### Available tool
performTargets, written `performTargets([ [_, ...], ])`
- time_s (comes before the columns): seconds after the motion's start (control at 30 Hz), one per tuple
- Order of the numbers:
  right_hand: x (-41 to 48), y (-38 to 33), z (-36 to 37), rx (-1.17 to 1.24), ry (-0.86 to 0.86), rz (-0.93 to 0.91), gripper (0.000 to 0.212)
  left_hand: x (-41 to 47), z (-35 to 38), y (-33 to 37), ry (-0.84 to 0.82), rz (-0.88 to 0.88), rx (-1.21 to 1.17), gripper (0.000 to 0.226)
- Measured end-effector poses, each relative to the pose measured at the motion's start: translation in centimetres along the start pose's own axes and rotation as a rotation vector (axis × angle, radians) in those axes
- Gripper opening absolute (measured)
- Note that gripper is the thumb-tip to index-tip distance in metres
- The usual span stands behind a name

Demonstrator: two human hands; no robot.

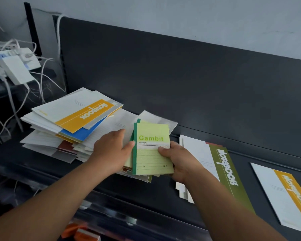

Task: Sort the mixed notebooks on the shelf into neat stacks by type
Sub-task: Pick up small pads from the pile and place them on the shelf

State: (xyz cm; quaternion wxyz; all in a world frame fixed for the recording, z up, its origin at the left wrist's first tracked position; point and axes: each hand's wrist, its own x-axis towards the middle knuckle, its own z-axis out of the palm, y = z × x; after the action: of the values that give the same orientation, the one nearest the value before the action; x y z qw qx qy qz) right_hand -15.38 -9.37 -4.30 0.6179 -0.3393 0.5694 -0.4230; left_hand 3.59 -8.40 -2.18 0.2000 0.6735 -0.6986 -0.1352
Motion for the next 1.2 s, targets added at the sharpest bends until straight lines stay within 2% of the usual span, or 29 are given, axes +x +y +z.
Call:
performTargets([
  [0.1, -1.1, -0.7, -1.8, -0.021, -0.028, -0.090, 0.021, 0.2, -0.5, 1.0, -0.002, -0.064, -0.165, 0.059],
  [0.17, -1.8, -1.2, -3.2, -0.029, -0.039, -0.131, 0.023, 0.3, -0.9, 2.0, -0.035, -0.121, -0.317, 0.055],
  [0.27, -2.8, -1.7, -5.6, -0.032, -0.035, -0.165, 0.024, 0.4, -1.3, 3.9, -0.109, -0.246, -0.688, 0.031],
  [0.33, -3.6, -1.9, -7.4, -0.038, 0.006, -0.175, 0.024, 0.3, -1.0, 5.1, -0.169, -0.300, -0.847, 0.020],
  [0.53, -6.4, -2.0, -13.8, 0.001, 0.157, -0.172, 0.021, -1.1, 2.3, 10.8, -0.200, -0.141, -0.895, 0.024],
  [0.7, -9.6, -1.6, -21.0, 0.038, 0.294, -0.203, 0.020, -2.4, 5.6, 17.0, -0.267, -0.096, -0.921, 0.025],
  [0.9, -13.4, -0.3, -30.6, 0.106, 0.452, -0.199, 0.019, -4.8, 11.0, 24.8, -0.403, -0.116, -0.974, 0.028],
  [1.0, -14.8, 0.4, -34.8, 0.150, 0.521, -0.185, 0.018, -6.2, 13.4, 28.4, -0.462, -0.140, -0.962, 0.022],
  [1.2, -17.1, 1.4, -40.3, 0.185, 0.597, -0.174, 0.020, -8.4, 17.3, 33.4, -0.522, -0.253, -0.967, 0.021],
])
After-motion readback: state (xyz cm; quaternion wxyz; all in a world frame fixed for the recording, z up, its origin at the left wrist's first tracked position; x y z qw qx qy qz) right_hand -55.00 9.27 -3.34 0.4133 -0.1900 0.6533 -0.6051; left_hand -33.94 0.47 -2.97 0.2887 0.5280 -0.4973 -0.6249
